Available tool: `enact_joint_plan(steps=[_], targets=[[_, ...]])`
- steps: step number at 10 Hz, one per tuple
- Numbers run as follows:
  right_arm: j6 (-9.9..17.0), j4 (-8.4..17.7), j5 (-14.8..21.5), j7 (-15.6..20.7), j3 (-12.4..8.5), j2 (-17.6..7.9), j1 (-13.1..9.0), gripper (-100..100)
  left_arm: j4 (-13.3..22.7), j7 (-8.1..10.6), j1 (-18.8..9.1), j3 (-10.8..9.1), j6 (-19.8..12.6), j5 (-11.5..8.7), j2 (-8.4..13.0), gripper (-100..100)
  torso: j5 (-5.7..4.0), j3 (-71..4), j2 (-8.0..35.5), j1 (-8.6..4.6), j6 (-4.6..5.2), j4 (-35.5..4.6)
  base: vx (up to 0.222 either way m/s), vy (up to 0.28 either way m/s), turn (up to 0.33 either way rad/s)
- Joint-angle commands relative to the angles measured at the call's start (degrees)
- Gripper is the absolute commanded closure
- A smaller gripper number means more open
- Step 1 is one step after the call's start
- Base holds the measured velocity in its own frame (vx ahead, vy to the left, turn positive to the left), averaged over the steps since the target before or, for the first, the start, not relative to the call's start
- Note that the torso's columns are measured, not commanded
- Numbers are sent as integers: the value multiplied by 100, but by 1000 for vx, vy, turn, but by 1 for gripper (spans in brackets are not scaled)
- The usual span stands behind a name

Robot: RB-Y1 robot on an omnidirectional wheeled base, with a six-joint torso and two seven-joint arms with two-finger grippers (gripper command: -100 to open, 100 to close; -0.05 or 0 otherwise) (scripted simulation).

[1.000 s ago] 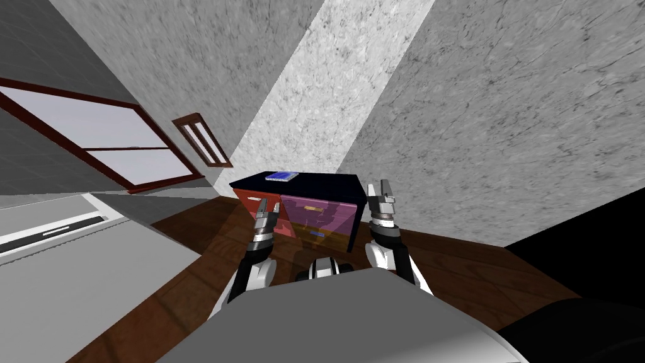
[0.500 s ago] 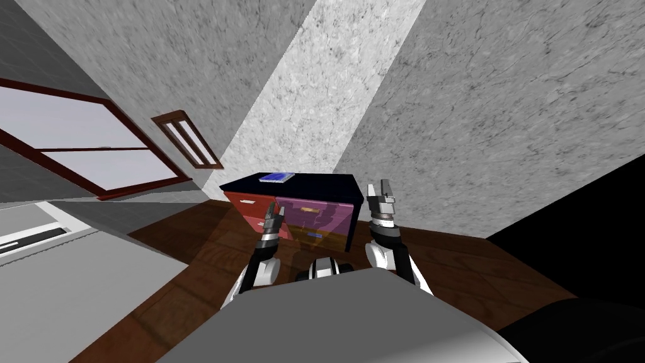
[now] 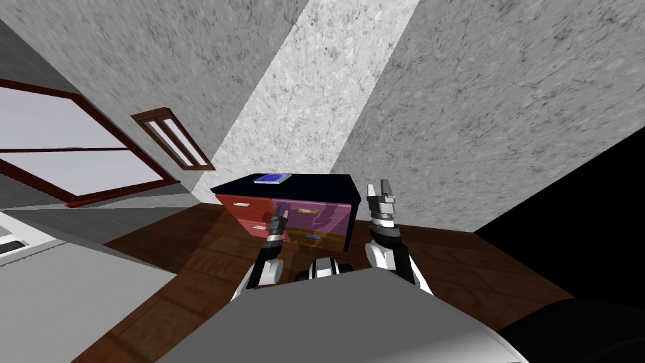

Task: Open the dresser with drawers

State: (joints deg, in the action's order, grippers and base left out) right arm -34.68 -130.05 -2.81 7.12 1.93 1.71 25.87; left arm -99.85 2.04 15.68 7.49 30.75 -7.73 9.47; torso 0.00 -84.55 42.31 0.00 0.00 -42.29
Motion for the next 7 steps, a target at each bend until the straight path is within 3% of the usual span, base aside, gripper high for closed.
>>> enact_joint_plan(steps=[1,5,7], targets=[[0,0,0,0,0,0,0,0,366,11,-136,38,40,-11,-20,-100,0,0,0,0,0,0,8,-2,-52],[0,0,0,0,0,0,0,0,782,32,-273,88,70,-29,-37,-100,0,-2,-3,0,0,1,11,-3,-61],[0,0,0,0,0,0,0,0,1153,52,-410,138,101,-48,-52,-100,0,-1,-2,0,1,1,12,-2,-93]])
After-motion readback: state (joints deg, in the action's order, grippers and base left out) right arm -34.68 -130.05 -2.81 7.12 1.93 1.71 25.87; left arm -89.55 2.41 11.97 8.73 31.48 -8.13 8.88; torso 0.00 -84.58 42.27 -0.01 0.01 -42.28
